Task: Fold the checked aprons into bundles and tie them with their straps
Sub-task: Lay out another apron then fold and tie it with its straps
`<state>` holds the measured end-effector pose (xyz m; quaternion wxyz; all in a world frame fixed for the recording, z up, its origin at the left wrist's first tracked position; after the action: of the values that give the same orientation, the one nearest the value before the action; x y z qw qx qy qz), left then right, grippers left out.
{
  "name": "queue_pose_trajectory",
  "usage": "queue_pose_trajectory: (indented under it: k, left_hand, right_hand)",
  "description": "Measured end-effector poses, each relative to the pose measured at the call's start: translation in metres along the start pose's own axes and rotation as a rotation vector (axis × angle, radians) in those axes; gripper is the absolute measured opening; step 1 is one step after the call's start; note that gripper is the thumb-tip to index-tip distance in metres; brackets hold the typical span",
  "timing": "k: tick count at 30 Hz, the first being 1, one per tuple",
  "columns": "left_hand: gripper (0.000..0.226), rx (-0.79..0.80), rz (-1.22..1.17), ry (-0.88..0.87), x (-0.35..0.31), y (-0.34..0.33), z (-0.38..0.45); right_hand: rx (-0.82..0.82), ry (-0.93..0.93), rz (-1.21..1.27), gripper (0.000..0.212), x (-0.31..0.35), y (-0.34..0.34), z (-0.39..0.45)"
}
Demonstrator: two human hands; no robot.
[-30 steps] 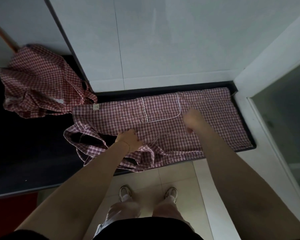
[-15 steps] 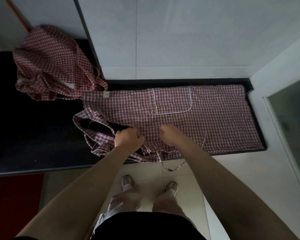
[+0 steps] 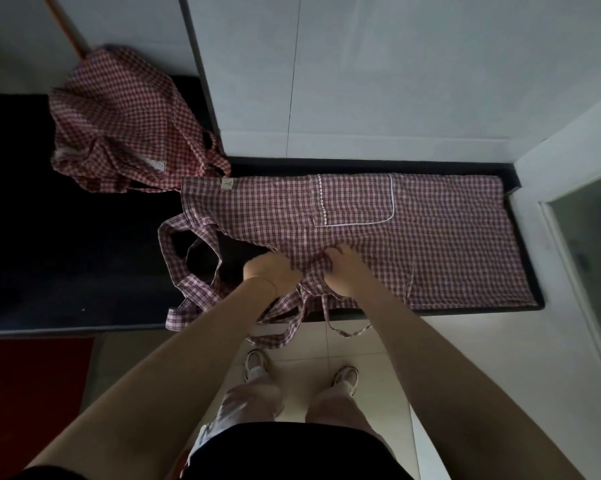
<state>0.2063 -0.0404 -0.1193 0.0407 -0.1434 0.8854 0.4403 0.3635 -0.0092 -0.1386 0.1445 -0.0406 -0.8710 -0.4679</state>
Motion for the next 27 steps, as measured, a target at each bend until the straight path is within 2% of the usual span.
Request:
queue_pose_trajectory:
  k: [1,3,6,8,10,14,16,18,20,21,22,23,25,26,27]
  left_hand:
    - [0.064,0.059,-0.046,0.013,-0.008,-0.006,-0.002]
    - [0.076,0.133,0.016,-0.026,-0.018,-0.020,-0.005]
    - [0.086,0.033,0.144,-0.084,-0.027,-0.039,-0.007]
    - [0.063,-0.070,0.153,-0.087,-0.027,-0.041,-0.010]
    - [0.040,-0.091,0.155,-0.103,-0.027,-0.039,-0.009]
    - [0.030,-0.002,0.210,-0.171,-0.025,-0.020,-0.006]
    - [0.029,0.123,0.343,-0.170,-0.018,-0.011,-0.004]
    - [0.035,0.377,0.537,-0.111,-0.007,-0.006,-0.005]
    - [0.059,0.619,0.567,0.033,0.006,-0.005,-0.001]
    - [0.071,0.630,0.520,0.042,0.006,-0.003,0.002]
    - [0.073,0.509,0.434,0.011,0.002,0.002,0.007]
    - [0.066,0.306,0.341,-0.046,-0.006,0.009,0.013]
    - [0.043,-0.083,0.167,-0.180,-0.023,0.018,0.012]
    - [0.034,-0.166,0.107,-0.229,-0.030,0.011,0.012]
    - [0.029,-0.176,0.098,-0.270,-0.033,0.003,0.013]
  right_hand:
    - [-0.003,0.008,0.018,0.052,-0.001,0.000,-0.001]
    - [0.004,0.006,0.050,0.062,-0.002,0.001,-0.002]
    - [-0.010,0.020,0.119,0.059,-0.007,0.003,-0.003]
    - [-0.011,0.048,0.154,0.059,-0.007,0.004,-0.003]
    - [-0.003,0.053,0.158,0.060,-0.010,0.003,-0.002]
    - [0.023,0.067,0.083,0.072,-0.019,-0.004,0.000]
    - [0.043,0.066,0.047,0.079,-0.021,-0.007,0.001]
    - [0.044,0.069,-0.005,0.085,-0.022,-0.009,0.001]
    - [0.025,0.084,-0.058,0.089,-0.021,-0.008,-0.001]
    - [0.022,0.095,-0.064,0.088,-0.019,-0.007,-0.003]
    - [0.016,0.094,-0.045,0.084,-0.018,-0.006,-0.003]
    - [-0.005,0.097,0.000,0.077,-0.019,-0.006,-0.002]
    - [-0.112,0.086,0.106,0.046,-0.017,-0.003,-0.002]
    - [-0.164,0.045,0.140,0.022,-0.020,-0.003,-0.001]
    - [-0.196,0.016,0.188,0.002,-0.022,0.000,-0.002]
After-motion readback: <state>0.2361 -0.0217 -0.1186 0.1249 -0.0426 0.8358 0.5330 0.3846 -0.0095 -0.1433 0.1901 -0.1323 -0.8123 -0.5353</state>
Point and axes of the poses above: each hand's wrist, its own z-axis towards the middle knuckle, its own y-axis out of the back of the hand, x = y × z, the point moved 4 cm from there along z, towards the middle knuckle, and after that the axes turned 4 degrees about -x, right-handed, at the moved point
